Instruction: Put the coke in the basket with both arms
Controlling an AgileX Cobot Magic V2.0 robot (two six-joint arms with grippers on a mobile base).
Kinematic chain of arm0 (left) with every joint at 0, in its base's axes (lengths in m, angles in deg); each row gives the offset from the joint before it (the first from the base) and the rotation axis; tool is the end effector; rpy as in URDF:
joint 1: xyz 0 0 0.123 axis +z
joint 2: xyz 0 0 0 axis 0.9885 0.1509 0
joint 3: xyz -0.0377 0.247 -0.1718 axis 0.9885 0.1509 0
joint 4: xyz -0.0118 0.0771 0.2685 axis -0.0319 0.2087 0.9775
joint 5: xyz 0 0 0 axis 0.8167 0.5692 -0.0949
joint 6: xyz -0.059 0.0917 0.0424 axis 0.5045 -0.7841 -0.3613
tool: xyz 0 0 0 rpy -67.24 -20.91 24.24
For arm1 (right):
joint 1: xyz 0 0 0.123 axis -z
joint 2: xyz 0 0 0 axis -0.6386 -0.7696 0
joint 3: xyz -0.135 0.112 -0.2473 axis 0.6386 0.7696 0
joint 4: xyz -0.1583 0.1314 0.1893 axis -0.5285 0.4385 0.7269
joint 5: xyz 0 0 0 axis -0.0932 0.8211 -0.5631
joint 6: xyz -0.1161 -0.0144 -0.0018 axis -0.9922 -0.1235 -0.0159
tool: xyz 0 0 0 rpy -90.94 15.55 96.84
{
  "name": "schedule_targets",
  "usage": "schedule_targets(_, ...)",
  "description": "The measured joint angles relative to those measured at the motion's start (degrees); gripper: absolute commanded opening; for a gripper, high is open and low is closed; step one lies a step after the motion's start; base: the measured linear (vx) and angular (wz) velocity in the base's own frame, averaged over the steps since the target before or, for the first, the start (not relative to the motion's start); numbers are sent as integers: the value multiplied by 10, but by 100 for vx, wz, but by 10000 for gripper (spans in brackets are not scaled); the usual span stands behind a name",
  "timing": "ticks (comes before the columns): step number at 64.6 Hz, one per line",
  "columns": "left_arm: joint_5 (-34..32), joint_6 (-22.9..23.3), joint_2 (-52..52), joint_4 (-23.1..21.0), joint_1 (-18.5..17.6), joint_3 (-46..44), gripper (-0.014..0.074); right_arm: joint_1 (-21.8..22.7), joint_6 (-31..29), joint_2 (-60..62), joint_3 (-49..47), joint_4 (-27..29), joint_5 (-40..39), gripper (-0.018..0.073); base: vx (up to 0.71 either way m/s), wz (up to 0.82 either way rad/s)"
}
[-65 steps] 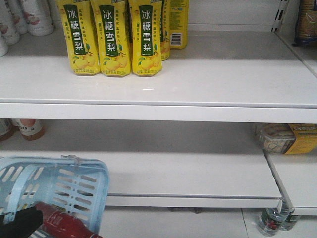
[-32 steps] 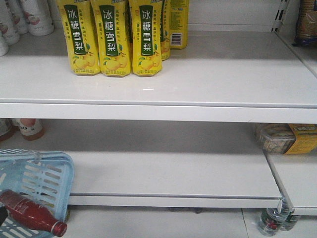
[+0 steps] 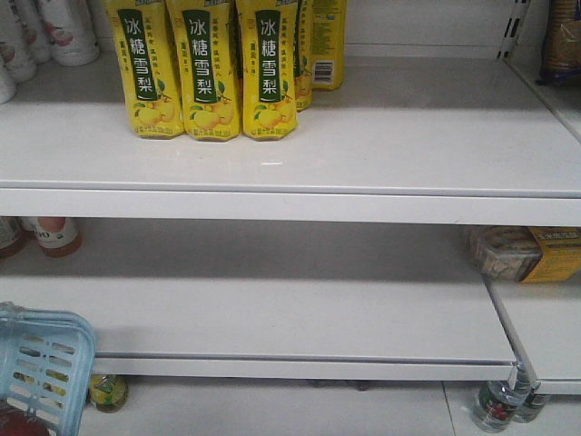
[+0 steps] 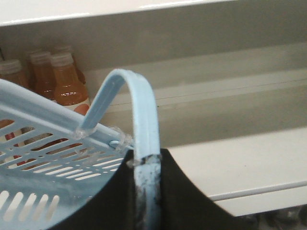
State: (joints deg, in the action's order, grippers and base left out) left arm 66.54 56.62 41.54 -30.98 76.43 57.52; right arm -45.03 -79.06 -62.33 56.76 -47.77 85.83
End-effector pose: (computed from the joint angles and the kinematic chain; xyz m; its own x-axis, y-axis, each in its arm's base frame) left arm 0.0924 -0.0093 0.1833 -0.0957 0.0225 -0.9952 0.0979 0.9951 0.0131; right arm 0.0796 0.0134 0.2335 -0.1477 -0.0322 -0.9885 -0.1449 0.9894 -0.0106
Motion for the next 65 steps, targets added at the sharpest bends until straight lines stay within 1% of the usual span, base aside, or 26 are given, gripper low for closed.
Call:
schedule_targets(22,-10,29,0,17,28,0,-6,0,0,0,0,0,0,-10,0,0)
schedule_targets(34,-10,31,0,22,29,0,-6,0,0,0,0,0,0,-10,0,0)
schedule_targets(42,-10,32,0,43,29,0,-6,0,0,0,0,0,0,-10,0,0)
schedule_targets(50,-10,35,0,46,29,0,-6,0,0,0,0,0,0,-10,0,0)
schedule_targets(56,-10,47,0,54,29,0,-6,0,0,0,0,0,0,-10,0,0)
schedule_targets(65,-11,82,0,83,29,0,-6,0,0,0,0,0,0,-10,0,0)
